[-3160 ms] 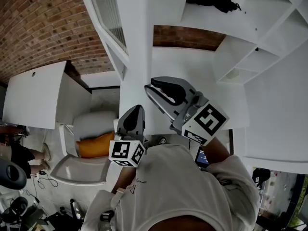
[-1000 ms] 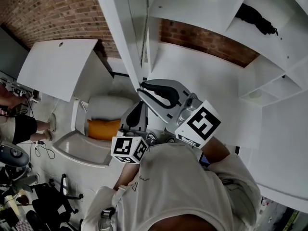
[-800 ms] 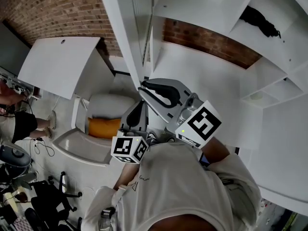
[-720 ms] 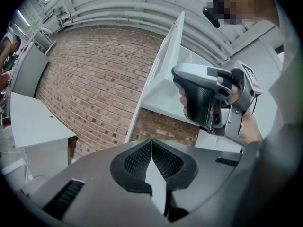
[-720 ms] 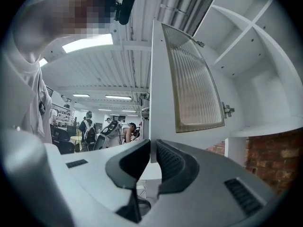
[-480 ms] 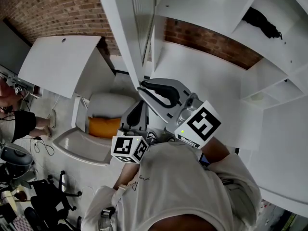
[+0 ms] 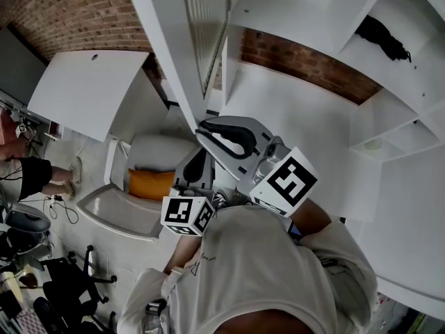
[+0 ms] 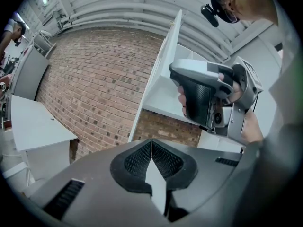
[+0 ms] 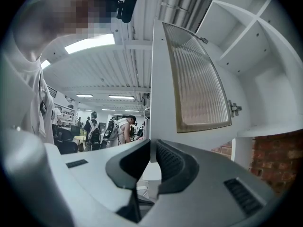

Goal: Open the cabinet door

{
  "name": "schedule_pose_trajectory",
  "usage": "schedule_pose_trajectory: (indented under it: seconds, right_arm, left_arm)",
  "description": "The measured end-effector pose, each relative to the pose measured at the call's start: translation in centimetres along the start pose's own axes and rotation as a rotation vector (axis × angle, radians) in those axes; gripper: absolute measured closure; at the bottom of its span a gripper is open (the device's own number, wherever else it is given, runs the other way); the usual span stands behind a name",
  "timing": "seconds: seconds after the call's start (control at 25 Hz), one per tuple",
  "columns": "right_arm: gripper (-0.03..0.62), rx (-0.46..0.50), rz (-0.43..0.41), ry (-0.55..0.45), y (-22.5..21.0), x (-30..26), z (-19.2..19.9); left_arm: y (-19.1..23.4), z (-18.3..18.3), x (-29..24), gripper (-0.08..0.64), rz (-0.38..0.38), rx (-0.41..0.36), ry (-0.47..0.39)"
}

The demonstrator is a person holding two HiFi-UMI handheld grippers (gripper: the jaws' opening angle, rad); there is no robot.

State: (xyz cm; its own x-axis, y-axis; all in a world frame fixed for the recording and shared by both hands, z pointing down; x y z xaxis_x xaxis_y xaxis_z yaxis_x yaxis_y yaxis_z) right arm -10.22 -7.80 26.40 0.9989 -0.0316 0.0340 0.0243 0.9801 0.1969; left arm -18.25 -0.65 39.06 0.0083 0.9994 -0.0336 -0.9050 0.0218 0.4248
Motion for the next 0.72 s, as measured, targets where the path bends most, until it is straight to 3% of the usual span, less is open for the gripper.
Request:
schedule_pose_trajectory:
  seconds: [0.24,0.44,0.72]
  right_arm:
    - [0.541,-0.004,-0.026,-0.002,0.0,-0.6,0.0]
    - [0.561,-0.045,-0.096,0.002,0.3,-1.1,-0.2]
    - [0.565,-0.037,-0.048,0.022,-0.5,-0.3,0.3]
  left_arm:
    - [0.3,-0.2,0.0,0.543,-0.009,0.002,-0.005]
    - [0.5,-0.3,0.0,0.543,-0.005,0.005,-0.008]
    - [0.2,-0.1,-0.6,0.543,0.027,0.008,0.004]
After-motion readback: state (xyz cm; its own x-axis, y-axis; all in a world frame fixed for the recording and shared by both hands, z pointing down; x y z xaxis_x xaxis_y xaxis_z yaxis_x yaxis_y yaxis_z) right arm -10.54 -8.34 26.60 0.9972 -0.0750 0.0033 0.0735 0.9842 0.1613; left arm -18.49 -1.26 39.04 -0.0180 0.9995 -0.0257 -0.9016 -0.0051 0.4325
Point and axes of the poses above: the fingertips, and each gripper's own axes: x backward along the fingers, y to its left, z out of its underside, the point moved 8 cm from there along x, backward along the fingers, and after that the axes turned 8 degrees about x, right-handed, at the moved point
